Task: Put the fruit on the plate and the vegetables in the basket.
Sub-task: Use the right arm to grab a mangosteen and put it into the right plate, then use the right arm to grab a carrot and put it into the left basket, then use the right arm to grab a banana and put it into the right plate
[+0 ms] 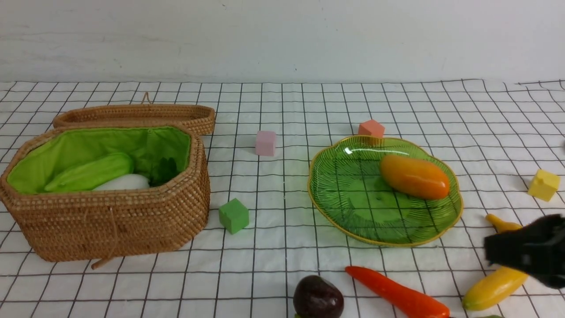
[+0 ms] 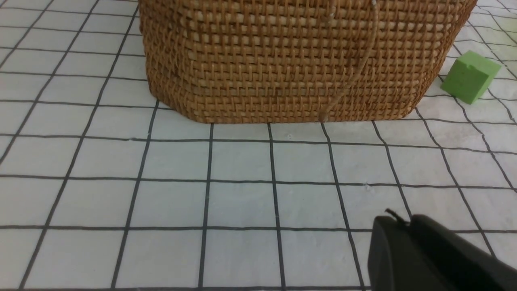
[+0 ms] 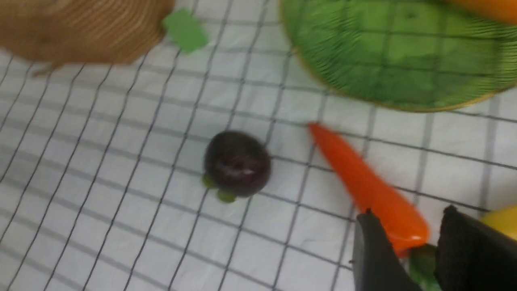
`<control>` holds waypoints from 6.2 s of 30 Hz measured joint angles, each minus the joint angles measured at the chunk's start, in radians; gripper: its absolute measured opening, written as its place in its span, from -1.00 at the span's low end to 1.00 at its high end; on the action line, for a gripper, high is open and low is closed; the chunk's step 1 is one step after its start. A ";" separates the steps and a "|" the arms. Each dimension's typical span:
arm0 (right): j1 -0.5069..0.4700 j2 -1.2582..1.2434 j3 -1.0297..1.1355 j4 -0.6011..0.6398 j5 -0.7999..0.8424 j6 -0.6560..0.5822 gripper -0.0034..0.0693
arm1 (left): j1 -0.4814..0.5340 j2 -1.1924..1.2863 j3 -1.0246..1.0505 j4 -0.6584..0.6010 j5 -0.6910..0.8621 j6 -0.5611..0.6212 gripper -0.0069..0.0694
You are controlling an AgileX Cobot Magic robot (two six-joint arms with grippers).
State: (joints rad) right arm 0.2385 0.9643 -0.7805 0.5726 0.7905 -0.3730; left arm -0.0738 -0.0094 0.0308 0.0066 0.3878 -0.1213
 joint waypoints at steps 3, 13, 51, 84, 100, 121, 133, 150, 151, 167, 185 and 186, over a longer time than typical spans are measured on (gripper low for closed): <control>0.076 0.093 -0.054 0.007 0.012 -0.040 -0.05 | 0.000 0.000 0.000 0.000 0.000 0.000 -0.70; 0.430 0.538 -0.345 -0.210 0.028 0.051 0.92 | 0.000 0.000 0.000 0.000 0.000 0.000 -0.66; 0.063 1.082 -0.842 -0.173 -0.251 0.313 0.56 | 0.000 0.000 0.000 0.000 0.000 0.000 -0.57; 0.124 0.632 -0.545 -0.245 0.277 -0.177 0.70 | 0.000 0.000 0.000 0.000 0.000 0.000 -0.50; 0.203 0.785 -0.237 -0.310 -0.002 -0.098 0.54 | 0.000 0.000 0.000 0.000 0.000 0.000 -0.48; 0.360 0.893 -1.039 0.208 0.105 -0.476 0.08 | 0.000 0.000 0.000 0.000 0.000 0.000 -0.43; 0.518 1.384 -1.572 0.218 -0.310 -0.551 0.08 | 0.000 0.000 0.000 0.000 0.000 0.000 -0.42; 0.496 1.328 -1.590 0.090 -0.006 -0.497 0.93 | 0.000 0.000 0.000 0.000 0.000 0.000 -0.39; 0.485 1.293 -1.590 0.058 0.041 -0.471 0.92 | 0.000 0.000 0.000 0.000 0.000 0.000 -0.38; 0.137 0.530 -0.832 -0.646 0.353 0.533 0.68 | 0.000 0.000 0.000 0.000 0.000 0.000 -0.35; -0.252 0.617 -0.138 -0.642 -0.175 0.916 0.67 | 0.000 0.000 0.000 0.000 0.000 0.000 -0.33; -0.252 0.620 -0.138 -0.643 -0.175 0.916 0.67 | 0.000 0.000 0.000 0.000 0.000 0.000 -0.33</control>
State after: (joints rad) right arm -0.0133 1.5844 -0.9187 -0.0701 0.6159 0.5435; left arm -0.0738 -0.0094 0.0308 0.0066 0.3878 -0.1213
